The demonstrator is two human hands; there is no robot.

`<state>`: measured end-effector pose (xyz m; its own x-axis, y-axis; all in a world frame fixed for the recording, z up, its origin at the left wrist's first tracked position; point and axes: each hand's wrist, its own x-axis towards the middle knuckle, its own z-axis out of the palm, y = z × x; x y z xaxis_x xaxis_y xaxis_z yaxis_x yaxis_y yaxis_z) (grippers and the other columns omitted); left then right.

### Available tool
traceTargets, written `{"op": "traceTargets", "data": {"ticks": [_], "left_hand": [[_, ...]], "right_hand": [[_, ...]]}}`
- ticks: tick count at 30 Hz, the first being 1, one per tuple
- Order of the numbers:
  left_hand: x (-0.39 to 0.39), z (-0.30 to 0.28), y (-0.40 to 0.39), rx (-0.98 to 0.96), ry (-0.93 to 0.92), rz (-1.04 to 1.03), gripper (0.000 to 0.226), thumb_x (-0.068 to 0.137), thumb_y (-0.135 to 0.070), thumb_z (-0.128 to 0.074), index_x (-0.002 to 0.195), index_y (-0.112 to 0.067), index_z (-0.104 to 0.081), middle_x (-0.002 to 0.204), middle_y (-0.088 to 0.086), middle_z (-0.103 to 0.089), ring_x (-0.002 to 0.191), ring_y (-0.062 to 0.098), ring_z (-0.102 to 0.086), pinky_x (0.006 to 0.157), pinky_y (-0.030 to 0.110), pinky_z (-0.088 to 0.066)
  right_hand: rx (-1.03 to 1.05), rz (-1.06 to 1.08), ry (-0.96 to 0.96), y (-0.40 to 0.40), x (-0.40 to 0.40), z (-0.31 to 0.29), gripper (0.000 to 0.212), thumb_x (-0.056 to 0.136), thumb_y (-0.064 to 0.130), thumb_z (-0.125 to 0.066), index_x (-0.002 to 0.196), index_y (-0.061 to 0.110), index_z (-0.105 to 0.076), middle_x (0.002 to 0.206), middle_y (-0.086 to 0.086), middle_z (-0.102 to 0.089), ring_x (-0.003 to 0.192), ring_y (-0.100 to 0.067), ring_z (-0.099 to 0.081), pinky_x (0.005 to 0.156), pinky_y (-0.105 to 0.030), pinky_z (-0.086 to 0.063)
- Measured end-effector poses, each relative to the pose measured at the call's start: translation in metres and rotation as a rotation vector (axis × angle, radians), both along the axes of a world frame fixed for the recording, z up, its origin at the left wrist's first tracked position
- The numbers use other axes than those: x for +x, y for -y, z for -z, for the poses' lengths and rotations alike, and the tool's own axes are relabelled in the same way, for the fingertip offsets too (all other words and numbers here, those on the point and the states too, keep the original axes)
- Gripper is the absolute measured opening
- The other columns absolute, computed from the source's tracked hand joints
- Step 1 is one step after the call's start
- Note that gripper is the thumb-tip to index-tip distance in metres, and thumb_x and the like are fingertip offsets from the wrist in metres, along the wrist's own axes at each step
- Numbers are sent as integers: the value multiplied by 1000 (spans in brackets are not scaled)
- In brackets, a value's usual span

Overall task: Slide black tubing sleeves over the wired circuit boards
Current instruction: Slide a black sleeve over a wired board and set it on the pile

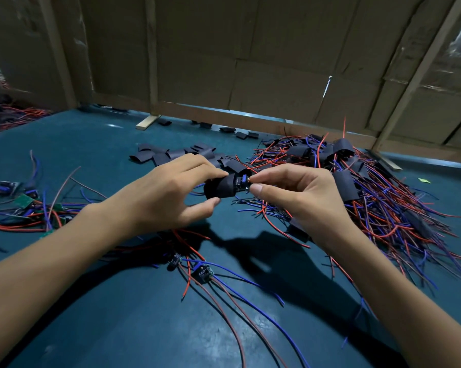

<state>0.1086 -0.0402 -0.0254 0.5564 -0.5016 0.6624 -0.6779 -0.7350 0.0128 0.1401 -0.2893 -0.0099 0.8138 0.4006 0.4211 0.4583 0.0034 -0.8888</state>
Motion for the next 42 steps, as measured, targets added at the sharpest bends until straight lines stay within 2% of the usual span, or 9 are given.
{"op": "traceTargets", "data": {"ticks": [8, 13, 20, 24, 28, 33, 37, 40, 42], "left_hand": [[-2, -1, 4, -4, 11, 14, 35, 88, -15, -72, 119, 0, -67, 108, 10, -68, 100, 27, -65, 87, 43, -53], [-4, 0, 10, 7, 19, 29, 37, 90, -20, -69, 121, 0, -66, 109, 9, -67, 99, 27, -64, 86, 42, -54], [-4, 1, 18, -1, 91, 12, 43, 91, -16, -73, 128, 4, -63, 115, 14, -67, 104, 30, -63, 94, 39, -51], [1, -4, 12, -13, 43, -38, 51, 97, -29, -62, 140, -2, -54, 129, 10, -62, 116, 26, -58, 105, 35, -45], [39, -9, -15, -81, -122, -259, 47, 98, -25, -62, 141, -8, -53, 130, 9, -58, 122, 28, -52, 106, 34, -38], [89, -4, -35, 235, -571, -611, 64, 100, -43, -54, 156, -27, -29, 154, 10, -33, 141, 34, -28, 114, 51, -32], [104, -4, -29, 168, -594, -620, 36, 99, -40, -59, 133, -28, -59, 131, 12, -61, 124, 34, -52, 96, 38, -42], [107, -5, -27, 101, -576, -634, 21, 94, -39, -67, 111, -25, -67, 117, 5, -68, 116, 30, -57, 90, 37, -44], [107, -4, -23, 136, -553, -669, 19, 93, -44, -66, 99, -25, -64, 109, 2, -67, 112, 30, -56, 85, 39, -38]], "right_hand": [[-49, 2, 44, 0, 0, 2, 13, 82, -3, -78, 88, 9, -79, 75, 5, -74, 67, -3, -61, 66, -14, -47], [-147, 27, 82, -6, -2, 8, 16, 86, 4, -77, 92, 19, -80, 83, -10, -76, 72, -21, -54, 69, -36, -42], [-121, 99, 75, -8, -3, 8, 9, 78, 23, -86, 82, 21, -79, 72, 11, -71, 66, -4, -57, 64, -19, -44], [-14, 377, 273, 4, -1, -10, 13, 80, 17, -84, 83, 28, -77, 73, 16, -74, 66, 4, -62, 67, -13, -46], [57, 942, 455, 54, 18, -38, 14, 83, 44, -73, 85, 31, -68, 75, 15, -66, 69, -5, -61, 67, -29, -50], [-397, 1316, 114, 111, 47, -34, 34, 78, 48, -53, 93, 24, -71, 98, -6, -73, 104, -36, -62, 87, -43, -53], [-575, 1377, 74, 107, 49, -23, 27, 83, 38, -54, 100, 23, -68, 130, -20, -53, 124, -46, -42, 104, -49, -33], [-467, 1349, 408, 84, 37, -24, 27, 85, 32, -57, 105, 16, -64, 129, -18, -52, 123, -42, -45, 99, -46, -33], [-368, 1085, 803, 56, 21, -25, 18, 91, 24, -61, 100, 9, -66, 109, -15, -62, 104, -36, -56, 88, -48, -41]]}}
